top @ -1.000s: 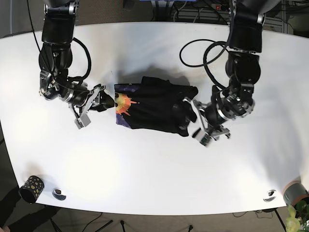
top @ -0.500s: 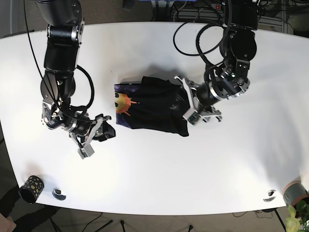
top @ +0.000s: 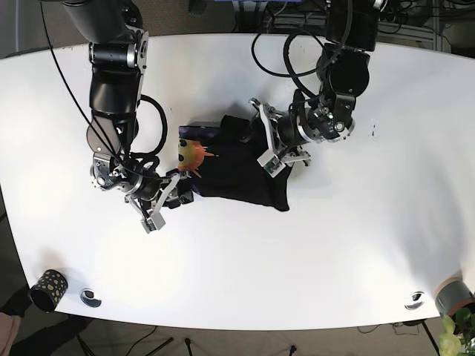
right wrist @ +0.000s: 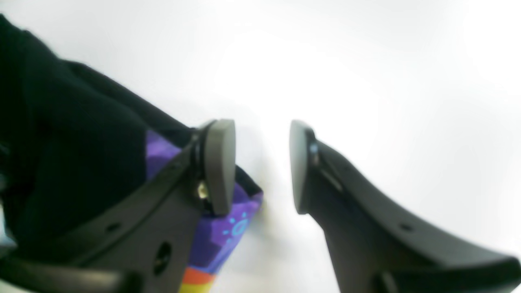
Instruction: Fold the T-shirt properly
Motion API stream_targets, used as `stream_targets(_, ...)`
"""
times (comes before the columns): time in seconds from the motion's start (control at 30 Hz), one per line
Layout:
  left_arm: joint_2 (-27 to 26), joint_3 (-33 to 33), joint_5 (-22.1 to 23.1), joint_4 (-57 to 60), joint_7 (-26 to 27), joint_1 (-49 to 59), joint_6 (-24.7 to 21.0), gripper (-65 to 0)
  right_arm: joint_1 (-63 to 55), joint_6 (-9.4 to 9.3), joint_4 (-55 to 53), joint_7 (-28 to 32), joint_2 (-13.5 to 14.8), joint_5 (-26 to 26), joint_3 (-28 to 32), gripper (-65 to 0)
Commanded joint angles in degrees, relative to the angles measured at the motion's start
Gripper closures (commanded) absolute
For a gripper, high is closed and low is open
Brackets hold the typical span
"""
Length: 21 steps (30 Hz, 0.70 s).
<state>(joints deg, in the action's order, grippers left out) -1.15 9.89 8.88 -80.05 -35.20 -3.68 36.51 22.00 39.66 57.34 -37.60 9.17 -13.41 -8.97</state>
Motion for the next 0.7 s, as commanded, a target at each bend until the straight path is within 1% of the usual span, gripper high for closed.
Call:
stream_targets(0.0,-2.7,-1.2,-1.6,1.8,0.0,-1.8,-1.2,-28.7,-0.2,0.34,2.6,0.3,1.5,-0.5,-0.1,-20.1)
stream_targets(0.17,-7.9,-1.5,-1.5,5.4,0.3,-6.6,-1.1,-28.7,-6.9,0.34,9.5,0.0,1.8,-0.4,0.0,-20.1)
stream_targets(0.3,-10.4,-1.5,-1.5,5.3,0.3,-9.3,-1.1,-28.7,-12.2,0.34,16.8,-3.7,1.2,-0.5,0.0,-20.1)
stream_targets(0.33,-11.0,-1.5,-1.5,5.0,0.3,-10.0,-1.0,-28.7,-13.9,0.34,19.4,-4.5,0.5,-0.5,0.4,-20.1)
stream_targets(0.4,-12.1,-1.5,-1.5,2.6,0.2,-10.7,-1.0,-28.7,-16.3,0.34,23.9,-5.5,-1.7,-0.3,2.2,-20.1)
stream_targets(0.5,-13.2,-1.5,-1.5,-2.2,0.1,-10.9,-1.0,-28.7,-18.2,0.34,28.3,-5.7,-3.1,-0.1,3.3,-20.1)
stream_targets(0.57,-13.4,-1.5,-1.5,-4.7,-0.4,-10.8,-1.0,-28.7,-18.1,0.34,28.7,-5.7,-4.0,-0.3,3.3,-20.1)
stream_targets(0.67,-13.4,-1.6,-1.5,-9.4,-4.6,-10.7,-1.0,-28.7,-14.6,0.34,27.9,-5.7,-4.8,0.0,3.2,-20.1)
